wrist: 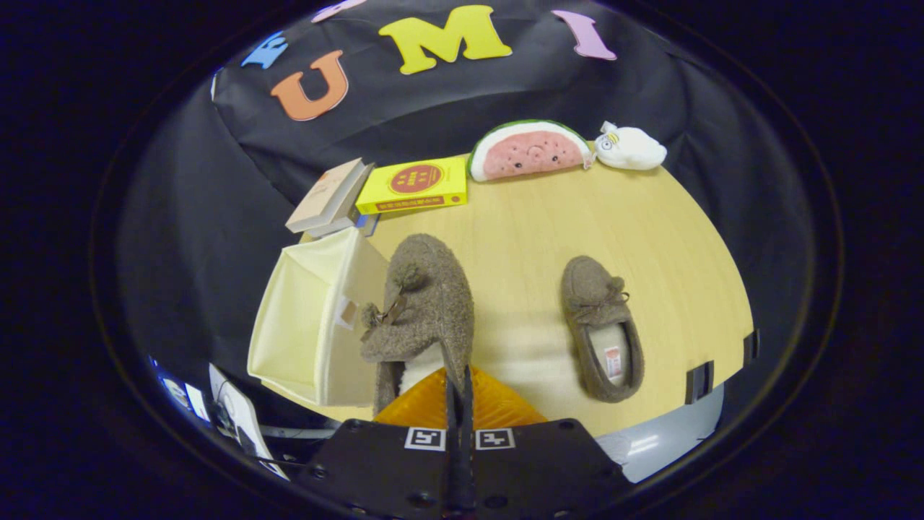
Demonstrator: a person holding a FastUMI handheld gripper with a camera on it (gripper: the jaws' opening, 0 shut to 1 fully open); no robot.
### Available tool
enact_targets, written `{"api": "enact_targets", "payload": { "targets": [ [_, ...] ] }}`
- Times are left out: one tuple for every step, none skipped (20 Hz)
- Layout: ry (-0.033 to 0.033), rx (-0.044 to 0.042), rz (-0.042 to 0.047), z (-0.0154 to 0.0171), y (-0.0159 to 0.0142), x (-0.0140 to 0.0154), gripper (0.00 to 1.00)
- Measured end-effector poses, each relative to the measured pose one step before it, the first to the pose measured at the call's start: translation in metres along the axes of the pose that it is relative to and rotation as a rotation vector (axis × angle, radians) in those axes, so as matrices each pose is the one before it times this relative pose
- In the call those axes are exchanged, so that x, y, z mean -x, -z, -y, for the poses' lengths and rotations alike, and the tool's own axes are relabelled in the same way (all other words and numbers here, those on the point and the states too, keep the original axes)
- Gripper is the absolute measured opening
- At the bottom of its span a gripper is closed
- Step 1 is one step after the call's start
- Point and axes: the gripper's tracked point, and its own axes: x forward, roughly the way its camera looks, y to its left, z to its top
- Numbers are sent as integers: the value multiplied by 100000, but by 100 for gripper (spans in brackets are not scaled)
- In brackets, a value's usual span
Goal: Open the storage box then place both shoes into the box .Put the left shoe in first, then the right shoe, with the right side of both shoes facing outward in a uniform manner.
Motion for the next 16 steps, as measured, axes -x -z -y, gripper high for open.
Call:
{"api": "enact_targets", "payload": {
  "targets": [
    [-468,1142,51,-1275,-299,498,0],
    [-832,1106,320,-1277,-386,593,0],
    [-816,709,1258,-1251,-570,462,0],
    [-727,682,1615,-1263,-727,344,0],
    [-146,741,1514,-1095,-577,116,1],
    [307,749,1408,-961,-659,-10,1],
    [-36,582,1188,-1199,-575,-262,0],
    [-511,464,532,-1331,-443,-358,0],
    [-1097,690,42,-1392,-338,-499,0],
    [-1500,789,-372,-1737,-212,-660,0],
    [-1291,943,-249,-1415,-125,-804,0],
    [-927,1095,-309,-1347,-71,-892,0],
    [-876,1491,-544,-1207,98,-1052,0],
    [-524,1110,-412,-1098,102,-1157,0],
    [-284,350,-1029,-879,334,-1219,0],
    [-41,-636,-1484,-690,394,-1323,0]
  ]
}}
